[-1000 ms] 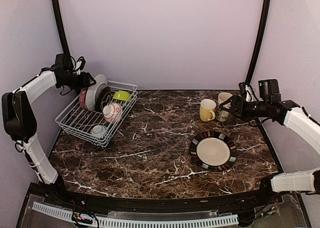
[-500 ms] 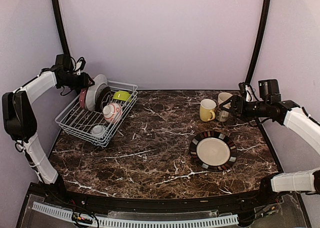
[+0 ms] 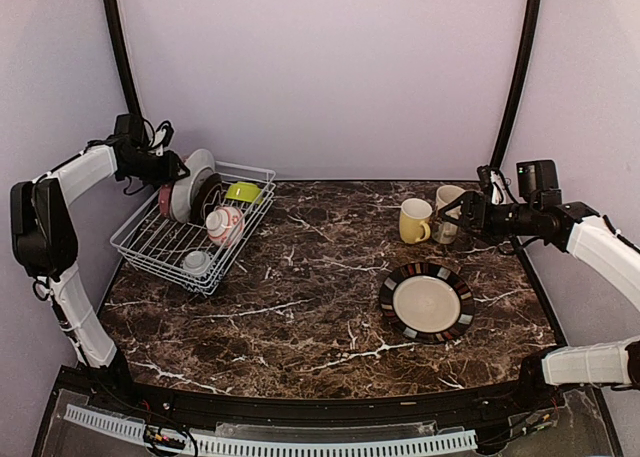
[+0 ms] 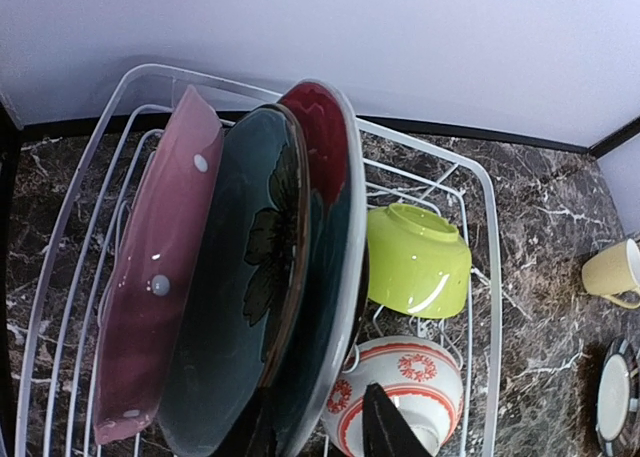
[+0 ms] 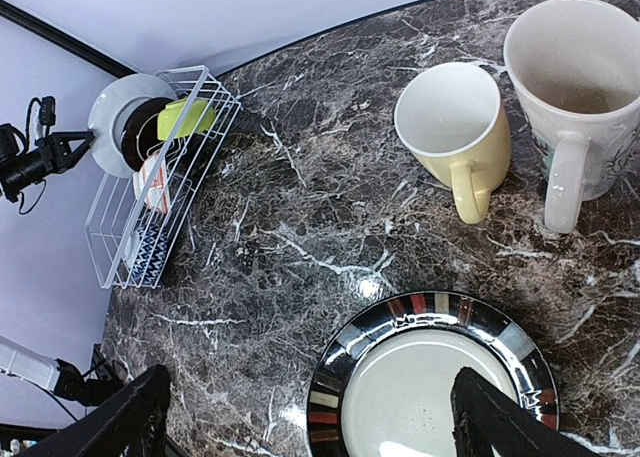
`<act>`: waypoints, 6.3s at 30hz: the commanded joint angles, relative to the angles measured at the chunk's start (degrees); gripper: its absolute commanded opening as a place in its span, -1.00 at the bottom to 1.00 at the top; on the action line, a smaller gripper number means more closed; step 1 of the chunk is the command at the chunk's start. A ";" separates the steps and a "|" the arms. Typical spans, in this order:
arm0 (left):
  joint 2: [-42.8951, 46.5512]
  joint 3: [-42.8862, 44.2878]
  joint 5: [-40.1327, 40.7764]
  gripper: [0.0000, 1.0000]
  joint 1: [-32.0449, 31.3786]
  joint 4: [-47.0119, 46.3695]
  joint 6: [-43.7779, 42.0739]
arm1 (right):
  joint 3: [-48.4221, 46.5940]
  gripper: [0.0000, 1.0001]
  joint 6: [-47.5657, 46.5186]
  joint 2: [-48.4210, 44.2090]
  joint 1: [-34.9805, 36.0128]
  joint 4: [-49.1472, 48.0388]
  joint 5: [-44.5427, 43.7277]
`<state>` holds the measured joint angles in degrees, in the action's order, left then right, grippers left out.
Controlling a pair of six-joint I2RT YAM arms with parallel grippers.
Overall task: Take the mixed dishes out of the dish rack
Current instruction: Grab the plate from the dish rack, then pass from the left arm to the right
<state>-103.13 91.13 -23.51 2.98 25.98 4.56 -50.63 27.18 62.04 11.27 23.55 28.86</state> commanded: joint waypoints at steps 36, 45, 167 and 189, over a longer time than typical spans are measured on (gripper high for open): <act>-0.68 0.49 -2.63 -0.96 -0.43 -0.54 -3.18 | 0.76 0.90 0.75 0.27 0.38 -2.67 0.50; 4.57 -0.47 -7.00 -0.98 -0.34 -2.73 -1.32 | -1.89 0.93 0.05 -0.36 0.35 -0.09 -0.74; 17.96 -19.67 54.31 0.29 -73.16 -16.49 -35.38 | -12.53 -1.00 29.81 25.76 25.06 -26.62 -5.51; 32.12 -23.05 26.65 0.64 -46.87 -22.47 -7.24 | 18.38 -1.00 15.39 -8.78 0.48 -9.30 5.68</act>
<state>-73.73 69.80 5.48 -46.28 6.00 -7.73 -35.07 44.07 57.93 15.29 16.80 29.10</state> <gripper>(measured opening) 0.819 0.058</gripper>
